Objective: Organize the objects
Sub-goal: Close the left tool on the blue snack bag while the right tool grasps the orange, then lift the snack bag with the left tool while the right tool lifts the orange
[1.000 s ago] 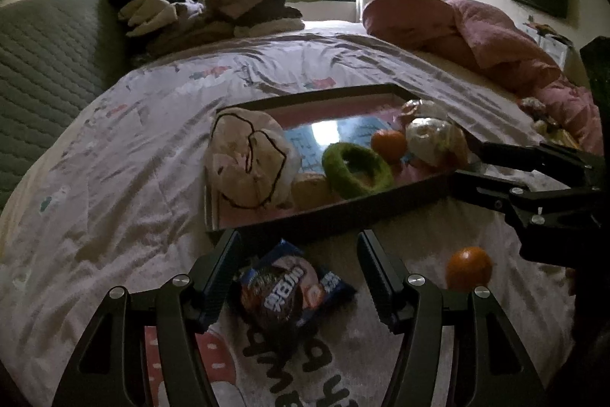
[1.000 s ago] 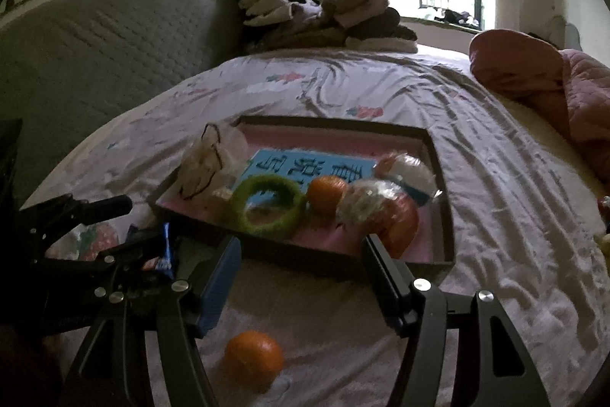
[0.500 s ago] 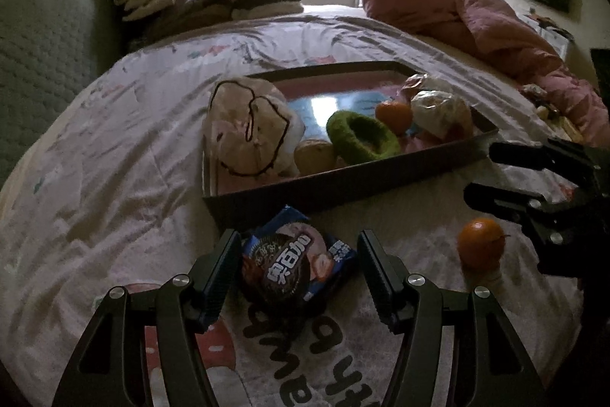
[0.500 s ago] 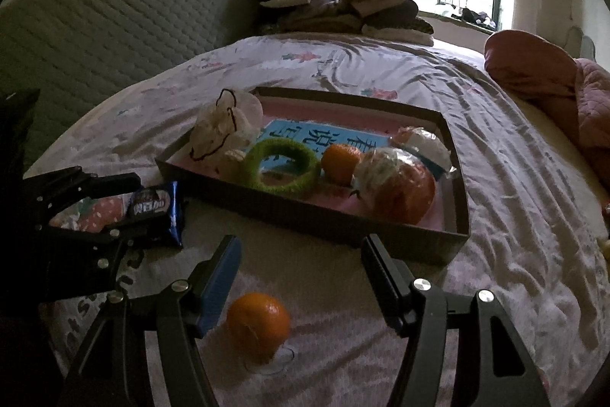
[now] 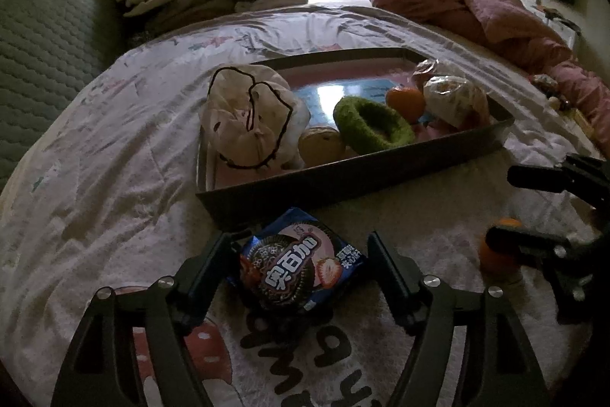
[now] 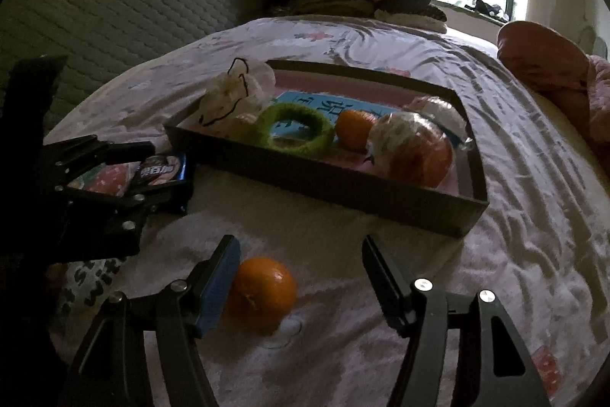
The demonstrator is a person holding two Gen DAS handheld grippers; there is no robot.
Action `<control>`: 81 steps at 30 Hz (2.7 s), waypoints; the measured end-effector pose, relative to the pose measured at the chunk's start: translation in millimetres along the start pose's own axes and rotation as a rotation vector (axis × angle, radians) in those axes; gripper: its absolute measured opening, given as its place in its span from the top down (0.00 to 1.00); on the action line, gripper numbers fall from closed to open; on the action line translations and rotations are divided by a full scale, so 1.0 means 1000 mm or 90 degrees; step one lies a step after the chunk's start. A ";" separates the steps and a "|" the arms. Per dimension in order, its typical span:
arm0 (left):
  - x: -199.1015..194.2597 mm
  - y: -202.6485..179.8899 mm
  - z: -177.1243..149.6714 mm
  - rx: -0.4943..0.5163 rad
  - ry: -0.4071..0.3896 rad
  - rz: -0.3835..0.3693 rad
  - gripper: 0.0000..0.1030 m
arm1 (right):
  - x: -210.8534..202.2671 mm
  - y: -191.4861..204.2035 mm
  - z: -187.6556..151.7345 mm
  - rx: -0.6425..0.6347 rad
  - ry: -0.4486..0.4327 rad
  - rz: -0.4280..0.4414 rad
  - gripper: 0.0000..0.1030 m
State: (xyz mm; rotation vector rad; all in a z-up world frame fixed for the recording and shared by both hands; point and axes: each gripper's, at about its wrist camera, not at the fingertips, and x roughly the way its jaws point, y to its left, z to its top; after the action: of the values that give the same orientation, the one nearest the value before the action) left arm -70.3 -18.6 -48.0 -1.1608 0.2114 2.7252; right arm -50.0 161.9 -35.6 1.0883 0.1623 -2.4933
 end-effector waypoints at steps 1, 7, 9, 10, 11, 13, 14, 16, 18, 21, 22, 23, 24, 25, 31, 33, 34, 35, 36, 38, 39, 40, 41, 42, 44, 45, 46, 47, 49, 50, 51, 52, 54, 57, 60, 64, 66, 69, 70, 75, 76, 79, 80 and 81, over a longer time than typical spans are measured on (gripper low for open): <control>0.001 -0.002 0.000 0.004 -0.001 0.006 0.26 | 0.000 0.001 -0.001 0.000 0.001 0.004 0.33; 0.000 -0.007 -0.002 0.012 -0.008 0.031 0.25 | 0.005 0.012 -0.008 -0.019 0.012 0.020 0.33; -0.001 -0.009 -0.003 0.018 -0.009 0.044 0.25 | 0.008 0.016 -0.010 -0.026 0.020 0.023 0.33; -0.002 -0.010 -0.003 0.021 -0.009 0.050 0.25 | 0.009 0.018 -0.012 -0.031 0.024 0.023 0.33; -0.002 -0.011 -0.003 0.024 -0.010 0.057 0.25 | 0.010 0.019 -0.012 -0.035 0.024 0.021 0.33; -0.003 -0.013 -0.004 0.028 -0.011 0.067 0.25 | 0.011 0.021 -0.013 -0.042 0.020 0.014 0.33; -0.003 -0.012 -0.005 0.026 -0.010 0.068 0.25 | 0.011 0.021 -0.013 -0.041 0.020 0.015 0.33; -0.004 -0.011 -0.007 0.022 -0.011 0.068 0.25 | 0.012 0.019 -0.013 -0.034 0.019 0.018 0.33; -0.003 -0.011 -0.007 0.022 -0.011 0.066 0.25 | 0.013 0.017 -0.013 -0.028 0.019 0.022 0.33; -0.001 -0.008 -0.009 0.014 -0.009 0.057 0.24 | 0.014 0.016 -0.013 -0.026 0.021 0.022 0.36; 0.002 -0.007 -0.009 0.011 -0.004 0.052 0.23 | 0.015 0.016 -0.013 -0.026 0.021 0.021 0.37; 0.005 -0.006 -0.009 0.007 0.005 0.048 0.21 | 0.015 0.017 -0.013 -0.026 0.021 0.021 0.37; 0.008 -0.004 -0.009 0.001 0.012 0.046 0.19 | 0.015 0.017 -0.013 -0.026 0.021 0.020 0.38; 0.010 -0.003 -0.008 -0.009 0.016 0.047 0.18 | 0.016 0.018 -0.012 -0.026 0.020 0.019 0.39; 0.018 0.005 -0.008 -0.058 0.034 0.026 0.17 | 0.016 0.013 -0.011 -0.010 0.018 0.024 0.47; 0.019 0.006 -0.008 -0.064 0.035 0.020 0.18 | 0.015 0.010 -0.010 0.002 0.019 0.027 0.51; 0.018 0.007 -0.008 -0.066 0.034 0.018 0.18 | 0.015 0.008 -0.010 0.006 0.018 0.029 0.53; 0.018 0.007 -0.008 -0.065 0.034 0.018 0.18 | 0.015 0.007 -0.010 0.009 0.018 0.032 0.54; 0.018 0.006 -0.008 -0.063 0.034 0.018 0.19 | 0.015 0.007 -0.010 0.011 0.018 0.035 0.55; 0.017 0.005 -0.008 -0.063 0.033 0.016 0.21 | 0.015 0.008 -0.009 0.008 0.019 0.035 0.57; 0.016 0.005 -0.008 -0.063 0.032 0.015 0.23 | 0.015 0.009 -0.009 0.004 0.019 0.035 0.58; 0.016 0.006 -0.007 -0.063 0.032 0.013 0.23 | 0.015 0.010 -0.009 -0.001 0.020 0.035 0.60; 0.016 0.006 -0.007 -0.065 0.032 0.011 0.25 | 0.015 0.012 -0.009 -0.008 0.019 0.033 0.61; 0.015 0.007 -0.007 -0.066 0.031 0.010 0.34 | 0.014 0.013 -0.009 -0.012 0.019 0.031 0.62; 0.014 0.008 -0.006 -0.068 0.030 0.002 0.46 | 0.013 0.015 -0.010 -0.022 0.018 0.026 0.62; 0.013 0.009 -0.006 -0.072 0.030 0.000 0.46 | 0.014 0.015 -0.009 -0.023 0.018 0.026 0.63; 0.014 0.009 -0.005 -0.073 0.031 -0.003 0.46 | 0.014 0.015 -0.009 -0.022 0.018 0.027 0.63; 0.014 0.009 -0.005 -0.074 0.032 -0.004 0.46 | 0.014 0.014 -0.009 -0.020 0.019 0.028 0.63; 0.013 0.010 -0.005 -0.075 0.031 -0.005 0.47 | 0.014 0.014 -0.009 -0.017 0.018 0.032 0.63; 0.013 0.010 -0.005 -0.077 0.030 -0.007 0.47 | 0.013 0.013 -0.009 -0.016 0.018 0.033 0.63; 0.012 0.010 -0.004 -0.078 0.029 -0.008 0.48 | 0.013 0.013 -0.008 -0.016 0.017 0.034 0.63; 0.011 0.010 -0.004 -0.077 0.026 -0.006 0.48 | 0.013 0.013 -0.008 -0.015 0.016 0.035 0.63; 0.010 0.008 -0.003 -0.072 0.021 -0.003 0.50 | 0.012 0.013 -0.007 -0.015 0.015 0.035 0.63; 0.007 0.006 -0.001 -0.068 0.014 -0.006 0.51 | 0.011 0.012 -0.007 -0.014 0.012 0.036 0.63; 0.006 0.005 0.000 -0.069 0.015 -0.012 0.52 | 0.009 0.012 -0.005 -0.013 0.010 0.037 0.63; 0.003 0.003 0.000 -0.067 0.016 -0.019 0.53 | 0.007 0.012 -0.005 -0.013 0.006 0.041 0.63; 0.001 0.002 0.000 -0.069 0.014 -0.024 0.54 | 0.006 0.011 -0.003 -0.012 0.004 0.040 0.63; -0.004 -0.001 0.001 -0.065 0.010 -0.025 0.54 | 0.003 0.010 -0.001 -0.010 -0.002 0.038 0.63; -0.005 -0.002 0.001 -0.064 0.008 -0.026 0.54 | 0.002 0.009 -0.001 -0.009 -0.004 0.039 0.63; -0.013 -0.006 0.005 -0.056 -0.005 -0.024 0.54 | -0.003 0.006 0.002 -0.005 -0.016 0.032 0.63; -0.015 -0.007 0.007 -0.058 -0.009 -0.025 0.54 | -0.004 0.005 0.004 -0.003 -0.019 0.031 0.63; -0.020 -0.008 0.014 -0.061 -0.018 -0.025 0.54 | -0.009 0.001 0.009 0.002 -0.032 0.025 0.63; -0.020 -0.009 0.016 -0.061 -0.020 -0.026 0.54 | -0.010 0.001 0.011 0.004 -0.036 0.023 0.63; -0.021 -0.009 0.018 -0.062 -0.022 -0.027 0.54 | -0.011 0.000 0.013 0.006 -0.040 0.022 0.63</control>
State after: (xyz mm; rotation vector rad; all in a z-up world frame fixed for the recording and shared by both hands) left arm -66.4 -8.1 -20.9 -1.1270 0.0498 2.7432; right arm -52.1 162.3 -18.6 1.0062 0.1138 -2.4967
